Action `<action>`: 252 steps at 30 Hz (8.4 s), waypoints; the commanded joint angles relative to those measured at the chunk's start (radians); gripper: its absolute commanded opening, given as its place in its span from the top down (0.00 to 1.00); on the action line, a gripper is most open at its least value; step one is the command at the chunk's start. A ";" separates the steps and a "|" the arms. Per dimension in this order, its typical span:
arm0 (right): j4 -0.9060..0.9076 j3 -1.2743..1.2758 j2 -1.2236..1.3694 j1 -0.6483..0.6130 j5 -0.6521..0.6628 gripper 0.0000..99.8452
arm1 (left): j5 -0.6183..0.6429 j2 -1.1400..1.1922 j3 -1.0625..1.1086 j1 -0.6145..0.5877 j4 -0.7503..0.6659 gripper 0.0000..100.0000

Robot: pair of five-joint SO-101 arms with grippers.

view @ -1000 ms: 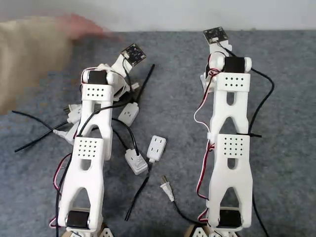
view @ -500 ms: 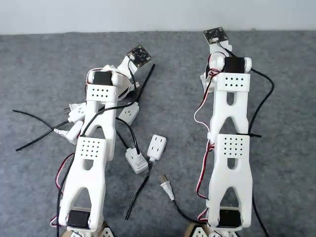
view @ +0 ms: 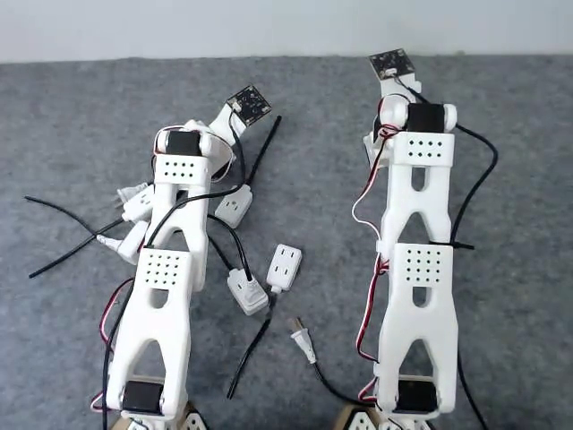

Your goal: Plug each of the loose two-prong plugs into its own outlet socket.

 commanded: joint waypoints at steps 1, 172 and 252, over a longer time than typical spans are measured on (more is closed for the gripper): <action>0.039 -0.041 -0.035 -0.004 -0.006 0.75 | -0.006 -0.020 -0.031 -0.014 0.009 0.96; 0.042 0.334 -0.849 -0.189 -0.158 0.75 | 0.213 -2.564 2.219 -0.137 -0.135 0.74; -0.193 1.086 -0.501 -0.564 0.009 0.75 | 0.305 -2.564 1.701 -0.215 0.296 0.74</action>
